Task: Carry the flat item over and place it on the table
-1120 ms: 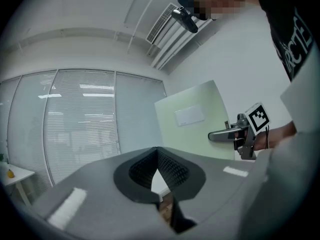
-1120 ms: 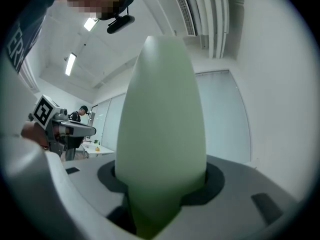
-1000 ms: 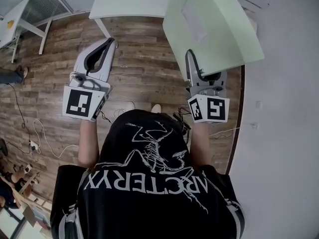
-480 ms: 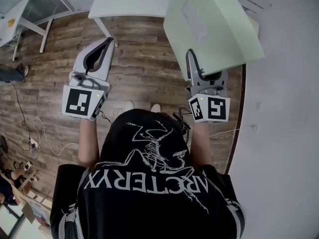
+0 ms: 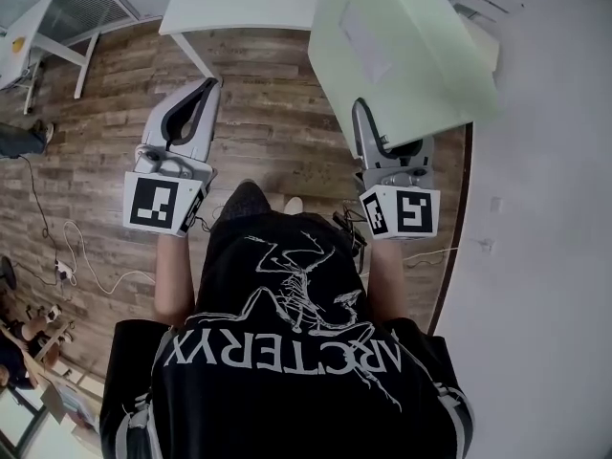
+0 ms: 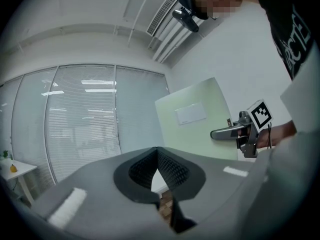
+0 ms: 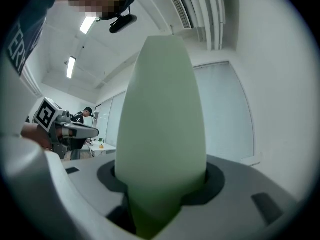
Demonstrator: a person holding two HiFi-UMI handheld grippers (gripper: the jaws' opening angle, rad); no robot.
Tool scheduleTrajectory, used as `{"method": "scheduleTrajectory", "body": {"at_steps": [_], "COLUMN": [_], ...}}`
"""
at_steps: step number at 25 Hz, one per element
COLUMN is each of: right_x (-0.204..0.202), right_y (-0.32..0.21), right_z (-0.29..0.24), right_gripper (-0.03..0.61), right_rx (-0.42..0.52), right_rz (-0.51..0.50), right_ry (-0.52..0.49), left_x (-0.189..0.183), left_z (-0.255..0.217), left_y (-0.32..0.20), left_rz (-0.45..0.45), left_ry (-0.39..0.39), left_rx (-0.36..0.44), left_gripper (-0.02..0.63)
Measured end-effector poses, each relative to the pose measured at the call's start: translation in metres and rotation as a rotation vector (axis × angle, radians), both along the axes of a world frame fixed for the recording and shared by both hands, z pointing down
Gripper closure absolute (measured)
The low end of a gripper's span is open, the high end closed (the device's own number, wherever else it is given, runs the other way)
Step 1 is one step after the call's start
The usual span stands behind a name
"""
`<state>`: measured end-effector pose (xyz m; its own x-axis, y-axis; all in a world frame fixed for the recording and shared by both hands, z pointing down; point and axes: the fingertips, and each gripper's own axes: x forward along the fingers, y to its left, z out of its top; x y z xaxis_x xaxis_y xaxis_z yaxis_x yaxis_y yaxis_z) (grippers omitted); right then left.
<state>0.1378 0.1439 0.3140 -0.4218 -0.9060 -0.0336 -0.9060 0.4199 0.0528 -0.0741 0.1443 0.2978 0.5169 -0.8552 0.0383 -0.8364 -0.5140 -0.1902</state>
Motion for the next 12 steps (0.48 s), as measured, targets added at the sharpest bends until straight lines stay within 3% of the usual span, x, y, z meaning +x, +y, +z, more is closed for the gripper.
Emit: {"method": "scheduleTrajectory", "body": {"at_steps": [6,12], "right_x": [-0.003,-0.038], "right_y": [-0.037,-0.118], "right_z": [0.012,0.021], "right_gripper": [0.33,0.33], "right_rx": [-0.03,-0.031], "right_rz": [-0.011,-0.019], "right_ry": [-0.007,0.015], "left_x": [0.002,-0.032], "left_z": [0.005,0.025], "left_y": [-0.044,-0.132], "left_rz": [0.005,0.001], "left_ry": [-0.004,0.008], "left_rx": [-0.006,-0.033], "left_gripper": [0.615,0.615]}}
